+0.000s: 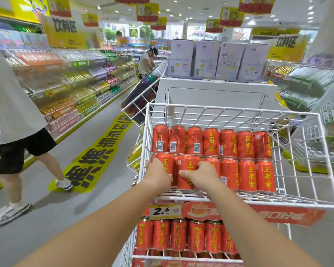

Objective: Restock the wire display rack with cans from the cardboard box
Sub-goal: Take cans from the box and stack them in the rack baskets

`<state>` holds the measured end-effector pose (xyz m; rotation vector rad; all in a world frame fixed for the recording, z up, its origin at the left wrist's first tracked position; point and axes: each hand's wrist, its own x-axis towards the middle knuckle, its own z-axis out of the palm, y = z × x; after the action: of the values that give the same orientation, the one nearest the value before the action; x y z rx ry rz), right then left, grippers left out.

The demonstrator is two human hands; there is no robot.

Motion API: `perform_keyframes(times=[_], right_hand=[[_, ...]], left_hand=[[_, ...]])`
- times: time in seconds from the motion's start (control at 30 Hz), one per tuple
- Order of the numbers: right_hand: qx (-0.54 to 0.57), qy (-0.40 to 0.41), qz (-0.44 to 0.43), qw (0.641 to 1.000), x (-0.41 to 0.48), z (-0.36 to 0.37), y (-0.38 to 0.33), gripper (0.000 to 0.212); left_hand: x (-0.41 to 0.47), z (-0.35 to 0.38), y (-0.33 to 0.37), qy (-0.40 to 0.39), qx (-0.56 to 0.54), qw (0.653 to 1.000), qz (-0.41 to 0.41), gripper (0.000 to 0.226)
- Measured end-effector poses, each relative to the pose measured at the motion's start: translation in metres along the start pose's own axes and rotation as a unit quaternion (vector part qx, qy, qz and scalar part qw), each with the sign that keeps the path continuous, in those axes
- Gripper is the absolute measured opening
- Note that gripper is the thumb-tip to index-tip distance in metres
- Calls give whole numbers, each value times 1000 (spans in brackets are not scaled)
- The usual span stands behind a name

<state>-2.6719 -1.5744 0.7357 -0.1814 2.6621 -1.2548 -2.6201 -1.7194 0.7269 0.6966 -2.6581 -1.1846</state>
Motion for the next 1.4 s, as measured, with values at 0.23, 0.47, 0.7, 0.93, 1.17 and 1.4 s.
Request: perform_keyframes(times=[0.23,0.47,0.7,0.93,1.17,1.4], right_hand=[[-15,26,-3,1000,5,7,2,51],[-67,1,-11,998,-3,5,3,75],[-189,27,-43,981,-26,-8,-2,83],[-292,67,-107,948,-62,-31,4,83],[-351,99,-195,910,-104,-35,27,76],[-394,109,-218,886,-156,-19,66,80]], left_hand=[[3,1,1,-30,-11,999,-14,43],[1,-1,1,-27,-3,1000,-14,53],[-21,-9,7,-14,131,988,86,76],[-56,-27,13,1,280,935,220,57],[-109,-23,-7,29,401,887,227,77],[-159,-6,-57,32,416,867,272,86]])
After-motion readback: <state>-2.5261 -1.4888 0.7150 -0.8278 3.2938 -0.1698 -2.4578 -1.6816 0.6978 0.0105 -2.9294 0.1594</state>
